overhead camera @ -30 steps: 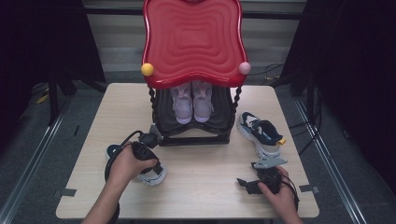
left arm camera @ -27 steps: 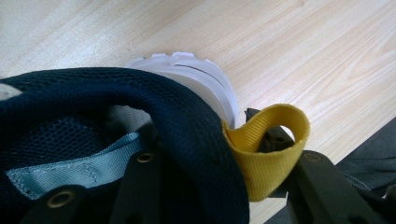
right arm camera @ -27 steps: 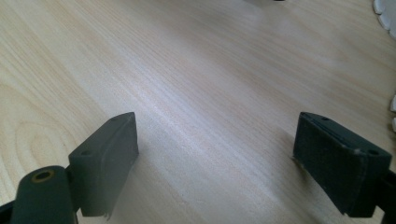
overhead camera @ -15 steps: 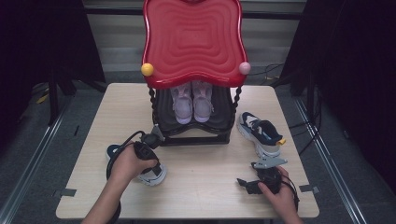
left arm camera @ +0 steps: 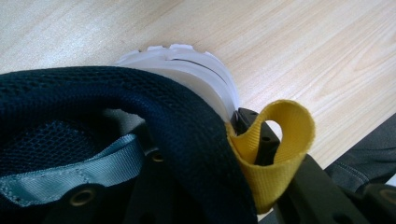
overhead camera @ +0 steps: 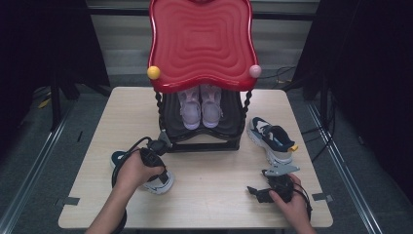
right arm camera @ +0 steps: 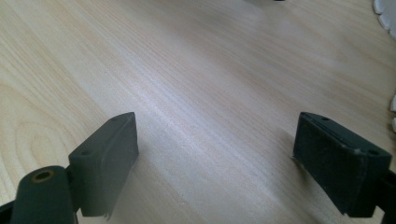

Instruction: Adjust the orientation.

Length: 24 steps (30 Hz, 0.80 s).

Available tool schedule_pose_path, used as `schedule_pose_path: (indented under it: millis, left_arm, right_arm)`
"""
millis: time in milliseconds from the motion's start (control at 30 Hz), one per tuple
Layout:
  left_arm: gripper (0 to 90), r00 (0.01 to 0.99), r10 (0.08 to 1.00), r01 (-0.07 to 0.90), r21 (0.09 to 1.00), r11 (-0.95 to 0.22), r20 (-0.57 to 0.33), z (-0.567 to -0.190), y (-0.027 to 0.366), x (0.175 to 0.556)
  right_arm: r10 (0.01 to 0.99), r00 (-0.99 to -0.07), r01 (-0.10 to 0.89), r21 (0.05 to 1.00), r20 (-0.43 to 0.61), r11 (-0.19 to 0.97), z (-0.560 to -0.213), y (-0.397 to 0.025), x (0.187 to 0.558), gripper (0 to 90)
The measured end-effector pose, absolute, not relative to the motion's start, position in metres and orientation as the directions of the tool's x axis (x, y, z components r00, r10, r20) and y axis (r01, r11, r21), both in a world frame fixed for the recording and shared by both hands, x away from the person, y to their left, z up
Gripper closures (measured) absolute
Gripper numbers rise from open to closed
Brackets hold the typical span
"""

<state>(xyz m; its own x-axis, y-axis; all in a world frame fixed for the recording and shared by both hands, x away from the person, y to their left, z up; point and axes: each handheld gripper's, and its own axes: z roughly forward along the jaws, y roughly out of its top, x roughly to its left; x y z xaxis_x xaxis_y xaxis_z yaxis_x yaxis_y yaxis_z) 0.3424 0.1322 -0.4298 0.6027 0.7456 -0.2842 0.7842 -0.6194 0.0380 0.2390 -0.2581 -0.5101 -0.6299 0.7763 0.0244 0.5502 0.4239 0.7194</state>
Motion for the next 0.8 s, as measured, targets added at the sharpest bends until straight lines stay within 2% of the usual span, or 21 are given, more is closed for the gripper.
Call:
schedule_pose_path:
  millis: [267, 500, 800]
  left_arm:
    - [73.3, 0.618, 0.728, 0.772, 0.053, -0.633, -0.296, -0.430, 0.134, 0.339]
    - [72.2, 0.633, 0.713, 0.760, 0.065, -0.647, -0.300, -0.429, 0.138, 0.335]
    - [64.7, 0.606, 0.738, 0.787, 0.088, -0.611, -0.296, -0.425, 0.141, 0.335]
  right_arm:
    - [0.775, -0.632, 0.547, 0.720, 0.022, 0.426, -0.510, -0.258, 0.239, 13.6]
    - [0.775, -0.631, 0.549, 0.720, 0.024, 0.425, -0.510, -0.258, 0.239, 13.6]
    - [0.776, -0.631, 0.549, 0.720, 0.023, 0.425, -0.510, -0.258, 0.239, 13.6]
